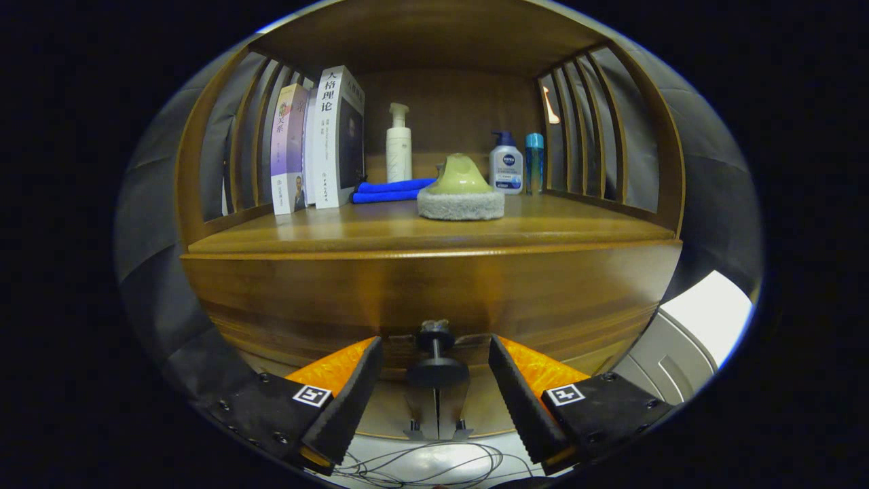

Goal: Pull open the drawer, take out the items inside it, and place them on the countertop above the cabinet.

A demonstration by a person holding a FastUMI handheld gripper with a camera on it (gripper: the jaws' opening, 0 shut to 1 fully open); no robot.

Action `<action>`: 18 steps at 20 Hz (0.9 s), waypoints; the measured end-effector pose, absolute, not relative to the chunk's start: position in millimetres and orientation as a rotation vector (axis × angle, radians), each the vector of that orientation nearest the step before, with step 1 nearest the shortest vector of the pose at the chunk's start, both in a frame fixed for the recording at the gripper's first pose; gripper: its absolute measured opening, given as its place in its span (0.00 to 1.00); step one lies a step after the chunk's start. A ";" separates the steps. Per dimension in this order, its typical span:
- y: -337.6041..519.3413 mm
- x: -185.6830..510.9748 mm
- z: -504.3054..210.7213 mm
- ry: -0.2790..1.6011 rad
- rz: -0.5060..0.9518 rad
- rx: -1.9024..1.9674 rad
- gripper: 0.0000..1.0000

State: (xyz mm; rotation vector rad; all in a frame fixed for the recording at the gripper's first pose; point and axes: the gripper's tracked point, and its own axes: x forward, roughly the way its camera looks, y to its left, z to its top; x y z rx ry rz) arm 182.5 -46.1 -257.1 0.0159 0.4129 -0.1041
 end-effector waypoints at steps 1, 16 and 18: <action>-45.5 176.1 -254.9 0.411 -0.101 0.019 0.98; -29.1 81.3 -127.7 0.256 -0.051 0.025 0.98; -29.1 70.6 -104.9 0.220 -0.043 0.013 0.98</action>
